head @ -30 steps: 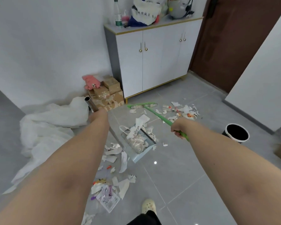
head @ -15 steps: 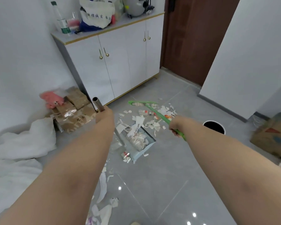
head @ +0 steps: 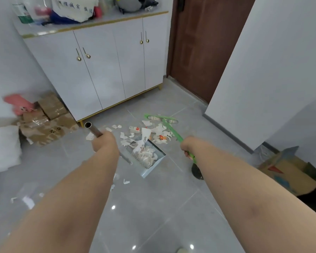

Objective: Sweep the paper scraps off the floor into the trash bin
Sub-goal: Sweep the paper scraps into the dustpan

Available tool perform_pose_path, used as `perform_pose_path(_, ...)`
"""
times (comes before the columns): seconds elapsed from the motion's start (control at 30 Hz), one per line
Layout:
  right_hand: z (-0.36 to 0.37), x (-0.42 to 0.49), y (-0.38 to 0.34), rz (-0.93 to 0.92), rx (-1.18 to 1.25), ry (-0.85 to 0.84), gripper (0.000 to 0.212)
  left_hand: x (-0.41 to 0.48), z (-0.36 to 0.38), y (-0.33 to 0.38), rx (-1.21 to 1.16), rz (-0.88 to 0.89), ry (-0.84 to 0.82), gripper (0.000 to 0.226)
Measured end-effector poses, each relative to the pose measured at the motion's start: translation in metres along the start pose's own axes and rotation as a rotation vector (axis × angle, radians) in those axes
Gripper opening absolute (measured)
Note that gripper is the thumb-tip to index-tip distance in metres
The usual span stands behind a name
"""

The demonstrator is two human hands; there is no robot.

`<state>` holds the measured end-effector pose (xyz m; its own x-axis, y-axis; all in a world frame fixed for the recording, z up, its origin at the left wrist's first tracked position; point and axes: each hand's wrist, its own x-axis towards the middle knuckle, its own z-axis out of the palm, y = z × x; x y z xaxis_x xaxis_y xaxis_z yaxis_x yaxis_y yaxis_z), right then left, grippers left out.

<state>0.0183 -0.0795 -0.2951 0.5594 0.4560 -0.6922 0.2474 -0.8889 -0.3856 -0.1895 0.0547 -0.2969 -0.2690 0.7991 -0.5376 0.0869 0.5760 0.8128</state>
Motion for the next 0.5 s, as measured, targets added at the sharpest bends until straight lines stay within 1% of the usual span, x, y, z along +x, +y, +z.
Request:
perform_pose_path(0.07, -0.019, 0.017, 0.009, 0.005, -0.072, 0.019, 0.031, -0.014, 0.027, -0.001, -0.076, -0.074, 0.054, 0.041)
perform_pose_path(0.1, -0.026, 0.024, 0.013, 0.010, -0.107, 0.034, 0.032, -0.019, 0.039, 0.000, -0.110, -0.078, 0.085, 0.039)
perform_pose_path(0.23, -0.052, 0.051, 0.022, -0.007, -0.142, 0.023, 0.024, -0.025, 0.086, 0.009, -0.081, -0.075, 0.042, 0.039)
perform_pose_path(0.33, -0.068, 0.067, 0.020, 0.018, -0.225, 0.052, 0.032, -0.023, 0.121, 0.017, -0.061, -0.077, 0.029, 0.040)
perform_pose_path(0.43, -0.084, 0.082, 0.018, 0.033, -0.275, 0.065, 0.025, -0.026, 0.150, 0.026, 0.004, -0.046, -0.021, 0.034)
perform_pose_path(0.5, -0.098, 0.087, 0.021, 0.017, -0.309, 0.073, 0.026, -0.028, 0.165, 0.030, 0.023, -0.035, -0.047, 0.038)
